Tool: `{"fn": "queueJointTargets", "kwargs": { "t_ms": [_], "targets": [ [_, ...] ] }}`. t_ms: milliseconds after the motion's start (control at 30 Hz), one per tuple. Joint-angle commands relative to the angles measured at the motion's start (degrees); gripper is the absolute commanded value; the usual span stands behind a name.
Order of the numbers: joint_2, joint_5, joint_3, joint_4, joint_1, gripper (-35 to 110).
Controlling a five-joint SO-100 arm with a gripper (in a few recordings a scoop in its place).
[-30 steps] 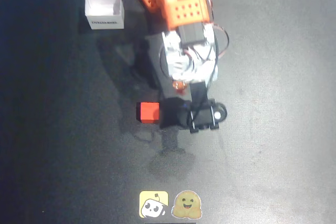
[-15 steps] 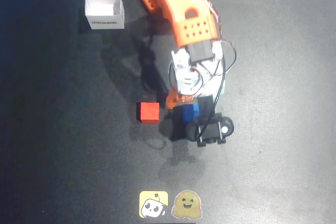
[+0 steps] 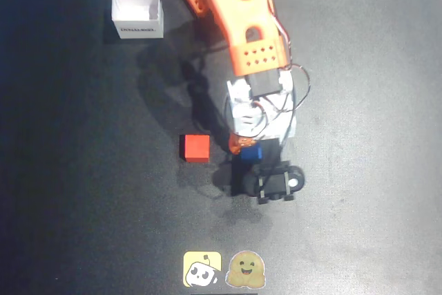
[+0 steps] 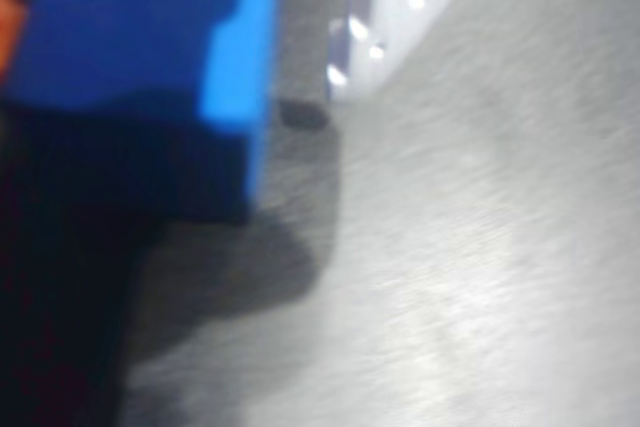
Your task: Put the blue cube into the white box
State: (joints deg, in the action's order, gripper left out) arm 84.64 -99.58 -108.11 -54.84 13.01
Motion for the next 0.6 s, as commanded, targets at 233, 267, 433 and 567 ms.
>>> {"fn": "queueJointTargets", "kwargs": {
  "t_ms": [233,267,433,567],
  "targets": [
    [1.49,-4.83,2.64,-1.14,-1.58,0],
    [2.64,-6.33,2.99,-2.72,-1.58,0],
    [11.95,-15.64,6.06,-14.68,-2.11,0],
    [18.46,-20.83,11.07,-28.3,-6.59,0]
  ]
}}
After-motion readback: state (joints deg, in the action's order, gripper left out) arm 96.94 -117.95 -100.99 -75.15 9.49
